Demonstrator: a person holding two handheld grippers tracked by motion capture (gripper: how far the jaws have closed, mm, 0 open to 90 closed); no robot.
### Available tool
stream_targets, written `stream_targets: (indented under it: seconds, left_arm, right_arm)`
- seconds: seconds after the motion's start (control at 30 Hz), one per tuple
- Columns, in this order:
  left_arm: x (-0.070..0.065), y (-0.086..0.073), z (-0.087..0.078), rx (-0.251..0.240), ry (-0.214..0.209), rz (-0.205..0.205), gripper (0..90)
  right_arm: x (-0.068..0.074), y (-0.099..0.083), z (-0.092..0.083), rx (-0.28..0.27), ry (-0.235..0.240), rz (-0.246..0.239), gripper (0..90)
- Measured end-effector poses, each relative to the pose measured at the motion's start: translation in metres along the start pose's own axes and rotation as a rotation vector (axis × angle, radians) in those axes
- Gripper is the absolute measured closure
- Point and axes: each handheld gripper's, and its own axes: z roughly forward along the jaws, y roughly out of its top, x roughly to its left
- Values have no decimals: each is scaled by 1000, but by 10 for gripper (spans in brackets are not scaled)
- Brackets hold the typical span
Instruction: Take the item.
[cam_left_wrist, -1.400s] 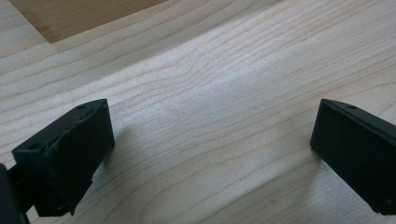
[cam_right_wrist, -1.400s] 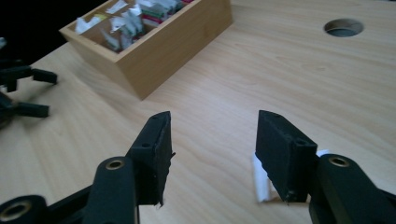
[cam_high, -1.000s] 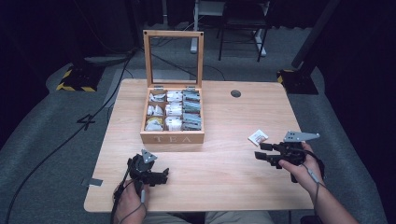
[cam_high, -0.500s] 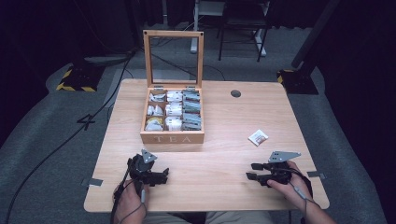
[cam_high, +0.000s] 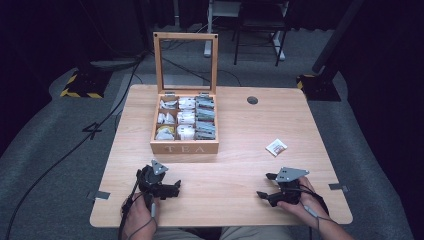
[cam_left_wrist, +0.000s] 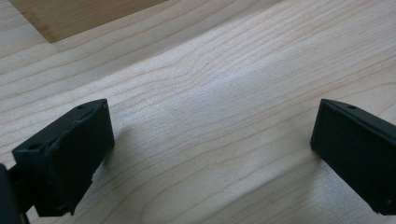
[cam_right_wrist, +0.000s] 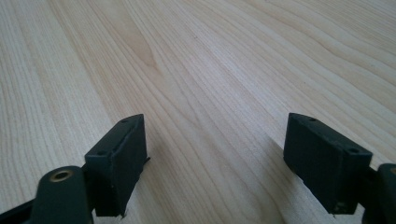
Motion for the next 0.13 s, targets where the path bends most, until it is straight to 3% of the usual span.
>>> stream_targets:
  seconds: [0.13]
  left_arm:
    - [0,0,0,0,0,1,0]
  right_arm:
    - [0,0,0,0,0,0,216]
